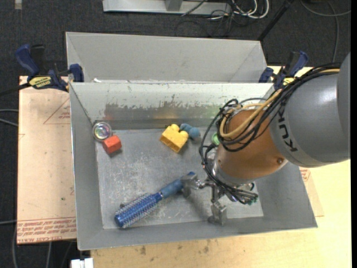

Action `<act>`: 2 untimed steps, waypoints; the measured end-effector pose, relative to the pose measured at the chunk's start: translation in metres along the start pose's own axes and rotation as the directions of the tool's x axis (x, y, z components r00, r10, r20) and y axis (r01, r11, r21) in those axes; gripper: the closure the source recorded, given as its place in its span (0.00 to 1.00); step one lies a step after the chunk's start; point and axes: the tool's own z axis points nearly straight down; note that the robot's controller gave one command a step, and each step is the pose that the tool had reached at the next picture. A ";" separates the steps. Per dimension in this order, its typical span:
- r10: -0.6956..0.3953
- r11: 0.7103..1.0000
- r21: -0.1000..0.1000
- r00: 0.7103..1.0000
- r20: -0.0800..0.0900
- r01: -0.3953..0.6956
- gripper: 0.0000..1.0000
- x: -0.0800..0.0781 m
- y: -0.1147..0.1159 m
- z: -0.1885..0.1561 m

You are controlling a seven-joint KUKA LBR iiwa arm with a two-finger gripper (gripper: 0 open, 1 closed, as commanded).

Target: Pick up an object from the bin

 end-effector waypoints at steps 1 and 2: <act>-0.124 0.992 0.005 0.992 0.008 0.124 0.00 -0.052 -0.004 -0.032; -0.267 0.964 0.004 0.964 0.004 0.267 0.00 -0.084 -0.029 0.011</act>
Offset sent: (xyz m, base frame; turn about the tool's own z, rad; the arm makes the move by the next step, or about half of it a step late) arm 0.0447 0.0229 0.0305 -0.1258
